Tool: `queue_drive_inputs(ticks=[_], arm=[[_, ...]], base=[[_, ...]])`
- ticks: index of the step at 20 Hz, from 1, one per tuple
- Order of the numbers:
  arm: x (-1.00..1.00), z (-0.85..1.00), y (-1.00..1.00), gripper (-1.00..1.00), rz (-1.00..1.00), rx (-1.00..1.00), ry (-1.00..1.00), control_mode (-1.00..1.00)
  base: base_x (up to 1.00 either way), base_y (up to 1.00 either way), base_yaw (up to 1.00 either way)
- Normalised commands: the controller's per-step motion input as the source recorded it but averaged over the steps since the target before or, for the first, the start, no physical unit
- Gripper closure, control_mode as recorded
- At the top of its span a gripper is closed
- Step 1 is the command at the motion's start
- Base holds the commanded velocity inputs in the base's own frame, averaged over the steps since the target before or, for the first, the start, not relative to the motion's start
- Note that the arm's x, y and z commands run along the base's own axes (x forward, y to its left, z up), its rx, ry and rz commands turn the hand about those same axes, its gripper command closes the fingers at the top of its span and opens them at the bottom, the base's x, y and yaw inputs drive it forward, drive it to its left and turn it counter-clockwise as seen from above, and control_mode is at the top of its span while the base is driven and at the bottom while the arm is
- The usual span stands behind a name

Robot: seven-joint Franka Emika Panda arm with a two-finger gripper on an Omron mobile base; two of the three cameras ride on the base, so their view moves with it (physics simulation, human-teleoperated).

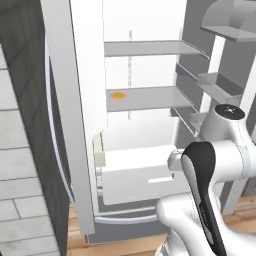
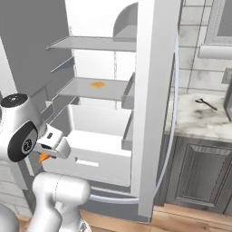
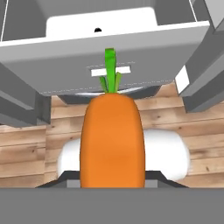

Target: Place the eggplant and carrot inside the fridge drawer. Close the drawer after placing the vegetables.

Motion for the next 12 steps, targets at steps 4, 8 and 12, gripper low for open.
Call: queue_drive_inputs(ticks=[4, 8, 12], arm=[[0.0, 0.0, 0.0, 1.0, 0.0, 0.0, 0.0, 1.0], [0.0, 0.0, 0.0, 1.0, 0.0, 0.0, 0.0, 1.0], [0.01, 0.17, 0.0, 1.0, 0.0, 0.0, -0.01, -1.0]], base=[[0.45, 0.02, 0.0], [0.28, 0.01, 0.0], [0.0, 0.0, 0.0]])
